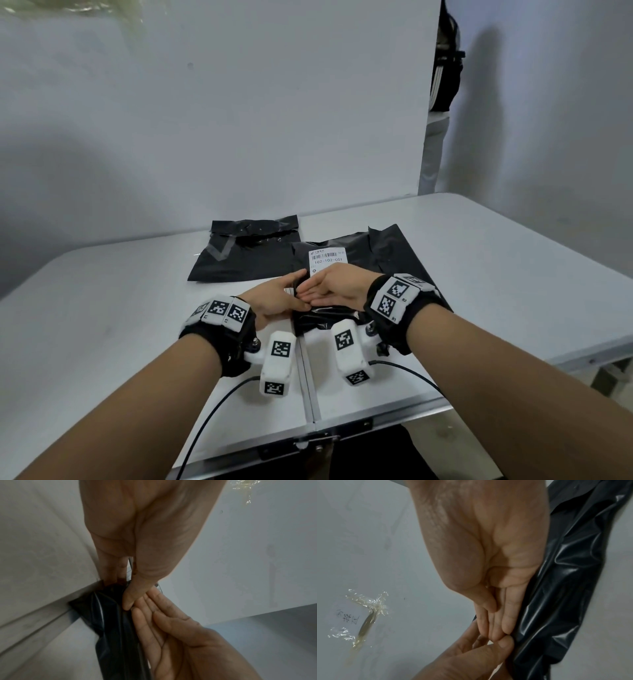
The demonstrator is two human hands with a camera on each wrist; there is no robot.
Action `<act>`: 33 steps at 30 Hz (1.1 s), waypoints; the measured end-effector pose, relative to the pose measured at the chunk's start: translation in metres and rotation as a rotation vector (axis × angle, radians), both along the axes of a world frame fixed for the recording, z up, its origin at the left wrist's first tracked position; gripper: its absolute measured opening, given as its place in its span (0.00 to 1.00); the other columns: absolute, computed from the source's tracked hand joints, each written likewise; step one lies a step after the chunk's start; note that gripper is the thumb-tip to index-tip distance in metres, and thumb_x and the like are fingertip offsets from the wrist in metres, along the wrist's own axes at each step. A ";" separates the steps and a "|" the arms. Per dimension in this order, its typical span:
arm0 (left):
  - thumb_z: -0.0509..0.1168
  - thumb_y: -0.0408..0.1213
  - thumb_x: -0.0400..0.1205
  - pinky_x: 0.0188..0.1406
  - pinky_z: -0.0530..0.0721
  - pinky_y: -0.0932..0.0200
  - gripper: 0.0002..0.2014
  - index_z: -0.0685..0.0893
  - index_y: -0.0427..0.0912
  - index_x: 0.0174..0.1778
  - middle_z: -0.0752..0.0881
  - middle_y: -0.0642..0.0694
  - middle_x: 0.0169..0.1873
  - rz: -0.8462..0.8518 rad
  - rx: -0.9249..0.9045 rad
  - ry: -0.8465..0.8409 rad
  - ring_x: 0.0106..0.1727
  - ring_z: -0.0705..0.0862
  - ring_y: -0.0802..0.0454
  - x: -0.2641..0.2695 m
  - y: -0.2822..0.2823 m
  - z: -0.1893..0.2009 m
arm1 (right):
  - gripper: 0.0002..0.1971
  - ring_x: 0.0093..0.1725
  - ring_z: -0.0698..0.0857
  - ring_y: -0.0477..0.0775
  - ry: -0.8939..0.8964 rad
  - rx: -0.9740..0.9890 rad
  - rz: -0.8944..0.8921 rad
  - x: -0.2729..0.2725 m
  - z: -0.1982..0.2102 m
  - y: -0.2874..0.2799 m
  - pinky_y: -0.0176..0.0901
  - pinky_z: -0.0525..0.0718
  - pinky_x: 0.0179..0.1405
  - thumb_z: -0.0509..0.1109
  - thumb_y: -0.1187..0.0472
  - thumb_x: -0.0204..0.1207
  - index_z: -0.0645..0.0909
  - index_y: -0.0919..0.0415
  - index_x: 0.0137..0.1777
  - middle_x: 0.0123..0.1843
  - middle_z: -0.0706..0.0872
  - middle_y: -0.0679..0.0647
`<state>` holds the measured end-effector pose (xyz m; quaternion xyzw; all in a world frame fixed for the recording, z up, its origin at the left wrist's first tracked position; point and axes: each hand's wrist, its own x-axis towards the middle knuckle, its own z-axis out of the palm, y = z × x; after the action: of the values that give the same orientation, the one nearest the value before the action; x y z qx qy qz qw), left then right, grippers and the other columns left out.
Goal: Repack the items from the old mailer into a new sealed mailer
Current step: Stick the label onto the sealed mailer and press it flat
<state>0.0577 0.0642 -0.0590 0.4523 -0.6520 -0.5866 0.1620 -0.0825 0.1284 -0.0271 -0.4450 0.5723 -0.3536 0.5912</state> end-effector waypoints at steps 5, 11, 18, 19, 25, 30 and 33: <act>0.68 0.15 0.73 0.73 0.76 0.46 0.44 0.64 0.51 0.81 0.81 0.41 0.68 -0.018 0.000 -0.052 0.67 0.82 0.44 0.001 0.000 -0.002 | 0.19 0.74 0.78 0.59 -0.006 0.048 -0.026 -0.004 0.000 0.003 0.46 0.74 0.75 0.54 0.75 0.82 0.74 0.75 0.71 0.72 0.79 0.67; 0.73 0.20 0.71 0.74 0.76 0.47 0.45 0.65 0.55 0.80 0.79 0.48 0.69 -0.055 -0.068 -0.109 0.66 0.82 0.47 0.001 0.000 0.000 | 0.21 0.58 0.86 0.57 0.002 0.135 -0.079 -0.028 -0.008 0.012 0.42 0.81 0.62 0.49 0.79 0.78 0.81 0.72 0.62 0.56 0.87 0.61; 0.75 0.29 0.72 0.74 0.75 0.49 0.44 0.63 0.59 0.80 0.72 0.46 0.76 -0.066 -0.213 -0.262 0.71 0.77 0.46 -0.003 -0.002 0.005 | 0.15 0.32 0.90 0.49 0.296 0.206 -0.095 -0.061 -0.008 0.021 0.32 0.88 0.31 0.55 0.74 0.81 0.83 0.67 0.41 0.39 0.89 0.59; 0.73 0.34 0.75 0.76 0.73 0.50 0.41 0.61 0.58 0.81 0.67 0.45 0.79 -0.082 -0.278 -0.351 0.74 0.74 0.45 -0.004 -0.001 0.009 | 0.14 0.25 0.89 0.48 0.372 0.197 -0.131 -0.067 -0.005 0.021 0.29 0.83 0.20 0.58 0.72 0.81 0.82 0.66 0.38 0.34 0.89 0.58; 0.56 0.42 0.87 0.82 0.54 0.57 0.30 0.53 0.47 0.84 0.44 0.49 0.85 -0.318 -0.736 -0.609 0.85 0.51 0.50 -0.025 -0.001 0.027 | 0.15 0.49 0.89 0.55 0.624 -0.306 -0.349 -0.063 -0.001 0.015 0.37 0.87 0.47 0.60 0.73 0.72 0.86 0.57 0.37 0.45 0.91 0.56; 0.54 0.49 0.86 0.84 0.44 0.51 0.35 0.44 0.45 0.85 0.41 0.45 0.85 -0.437 -0.650 -0.725 0.85 0.42 0.45 -0.035 0.003 0.019 | 0.31 0.74 0.74 0.59 0.957 -0.276 0.183 -0.029 -0.005 0.014 0.40 0.73 0.65 0.62 0.64 0.79 0.59 0.58 0.82 0.77 0.72 0.61; 0.54 0.46 0.87 0.80 0.41 0.60 0.35 0.44 0.40 0.84 0.41 0.43 0.85 -0.423 -0.668 -0.713 0.85 0.40 0.46 -0.034 0.006 0.017 | 0.44 0.84 0.55 0.59 1.133 -0.176 0.346 -0.021 -0.011 0.012 0.50 0.61 0.81 0.68 0.52 0.76 0.46 0.64 0.84 0.84 0.54 0.61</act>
<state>0.0239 0.0705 -0.0423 0.4061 -0.8948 -0.1770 -0.0562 -0.1030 0.1407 -0.0381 -0.6982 0.6863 -0.0057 0.2038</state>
